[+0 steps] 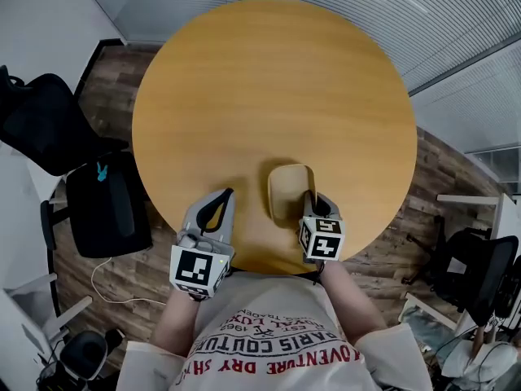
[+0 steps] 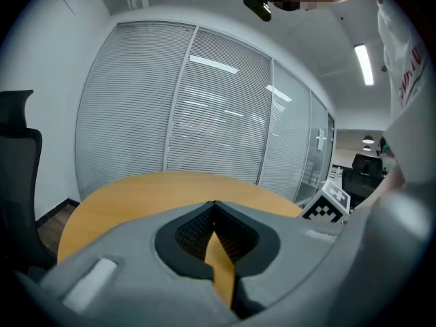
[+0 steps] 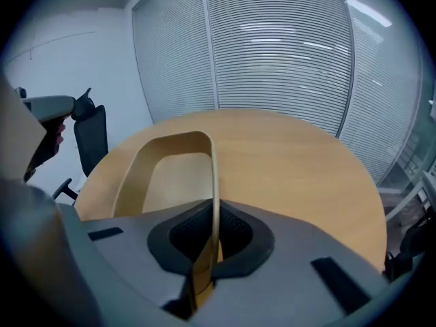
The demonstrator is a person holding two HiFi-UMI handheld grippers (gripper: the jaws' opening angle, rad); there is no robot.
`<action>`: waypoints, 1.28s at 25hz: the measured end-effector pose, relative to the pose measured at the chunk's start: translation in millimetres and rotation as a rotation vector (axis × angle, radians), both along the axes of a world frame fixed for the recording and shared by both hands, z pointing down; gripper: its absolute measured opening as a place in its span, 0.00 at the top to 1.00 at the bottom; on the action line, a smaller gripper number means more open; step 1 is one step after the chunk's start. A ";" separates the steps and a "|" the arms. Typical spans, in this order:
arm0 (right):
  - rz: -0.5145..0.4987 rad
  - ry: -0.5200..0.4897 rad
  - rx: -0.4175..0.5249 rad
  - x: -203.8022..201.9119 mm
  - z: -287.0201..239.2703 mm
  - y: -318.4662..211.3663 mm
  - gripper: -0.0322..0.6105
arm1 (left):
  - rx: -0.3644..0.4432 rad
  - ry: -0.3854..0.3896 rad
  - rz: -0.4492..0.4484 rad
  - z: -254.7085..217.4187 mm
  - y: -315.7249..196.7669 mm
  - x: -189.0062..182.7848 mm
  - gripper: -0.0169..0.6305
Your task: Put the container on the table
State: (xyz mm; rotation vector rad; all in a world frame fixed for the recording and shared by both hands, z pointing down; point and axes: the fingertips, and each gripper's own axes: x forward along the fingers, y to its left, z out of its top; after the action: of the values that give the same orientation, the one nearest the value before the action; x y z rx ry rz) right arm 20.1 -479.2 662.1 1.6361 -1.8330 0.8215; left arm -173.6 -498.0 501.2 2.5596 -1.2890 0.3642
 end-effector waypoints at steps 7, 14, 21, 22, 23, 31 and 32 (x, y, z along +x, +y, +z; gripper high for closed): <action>0.034 -0.014 -0.071 6.3 24.2 0.7 0.93 | 0.013 -0.028 0.020 5.5 0.1 9.5 0.98; 0.059 0.001 -0.141 5.8 38.7 1.8 0.93 | 0.013 -0.019 0.016 5.5 1.9 4.8 0.98; 0.073 -0.004 -0.133 6.9 35.5 0.2 0.77 | 0.017 -0.023 0.011 1.7 6.2 -2.1 0.98; 0.074 -0.004 -0.124 5.9 32.4 -1.0 0.73 | 0.022 -0.026 0.010 0.6 6.4 -4.5 0.98; 0.075 -0.002 -0.114 5.3 28.6 -2.3 0.71 | 0.027 -0.027 0.010 -0.5 6.6 -6.5 0.98; 0.070 0.004 0.023 3.8 -30.4 -6.0 0.76 | 0.056 -0.018 0.014 -14.3 11.9 -6.6 0.98; 0.065 -0.004 0.044 2.7 -40.0 -6.5 0.79 | 0.063 -0.016 0.015 -17.9 12.3 -6.0 0.98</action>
State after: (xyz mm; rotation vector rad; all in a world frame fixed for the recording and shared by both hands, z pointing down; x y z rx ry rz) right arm 22.8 -485.6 622.1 1.7303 -1.8214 0.8178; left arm -179.6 -485.8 483.3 2.6242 -1.3079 0.3527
